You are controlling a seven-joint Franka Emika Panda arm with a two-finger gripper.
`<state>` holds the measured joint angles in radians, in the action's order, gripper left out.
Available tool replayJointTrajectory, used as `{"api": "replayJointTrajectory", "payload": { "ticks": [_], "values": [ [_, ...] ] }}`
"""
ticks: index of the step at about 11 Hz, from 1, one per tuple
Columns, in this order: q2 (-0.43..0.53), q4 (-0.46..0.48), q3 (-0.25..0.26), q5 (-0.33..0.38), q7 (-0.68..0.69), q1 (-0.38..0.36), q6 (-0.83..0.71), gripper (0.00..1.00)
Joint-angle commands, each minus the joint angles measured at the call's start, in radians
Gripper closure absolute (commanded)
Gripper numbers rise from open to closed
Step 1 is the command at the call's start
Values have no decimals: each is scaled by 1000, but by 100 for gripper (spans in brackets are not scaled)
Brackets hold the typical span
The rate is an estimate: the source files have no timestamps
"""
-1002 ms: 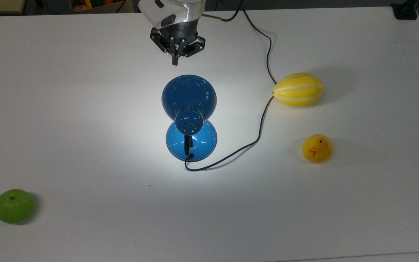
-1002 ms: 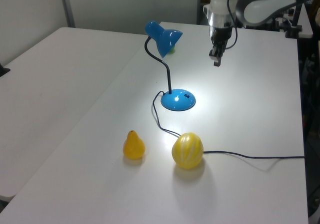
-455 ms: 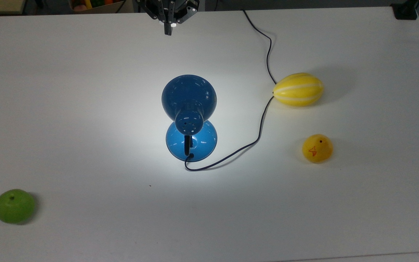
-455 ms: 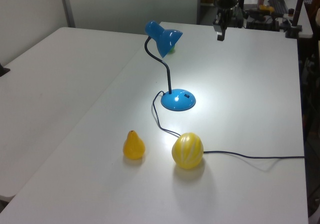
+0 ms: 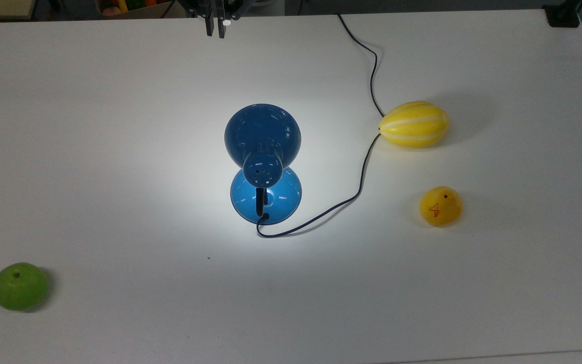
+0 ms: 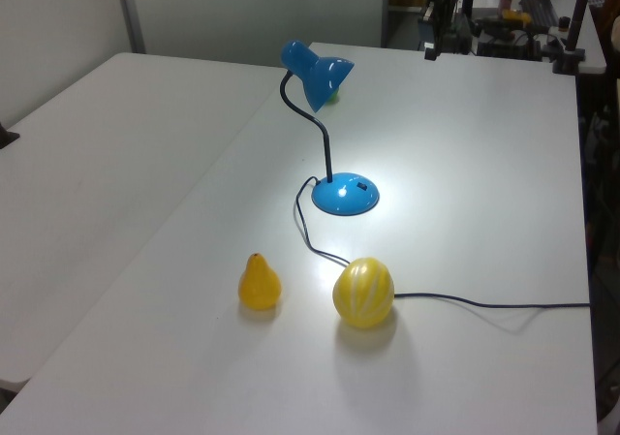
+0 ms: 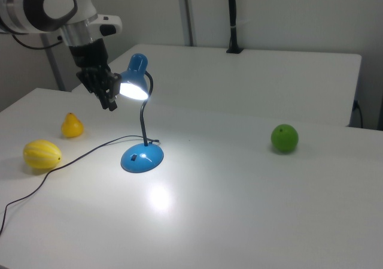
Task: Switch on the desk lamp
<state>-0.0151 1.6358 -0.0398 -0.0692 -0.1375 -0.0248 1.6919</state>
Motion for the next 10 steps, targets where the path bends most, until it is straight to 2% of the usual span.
{"api": "replayJointTrajectory", "payload": {
  "ticks": [1,10],
  "values": [
    [7,-28,3,17,35,5,-58,0],
    [10,-50,6,19,18,-12,-95,0]
  ]
}}
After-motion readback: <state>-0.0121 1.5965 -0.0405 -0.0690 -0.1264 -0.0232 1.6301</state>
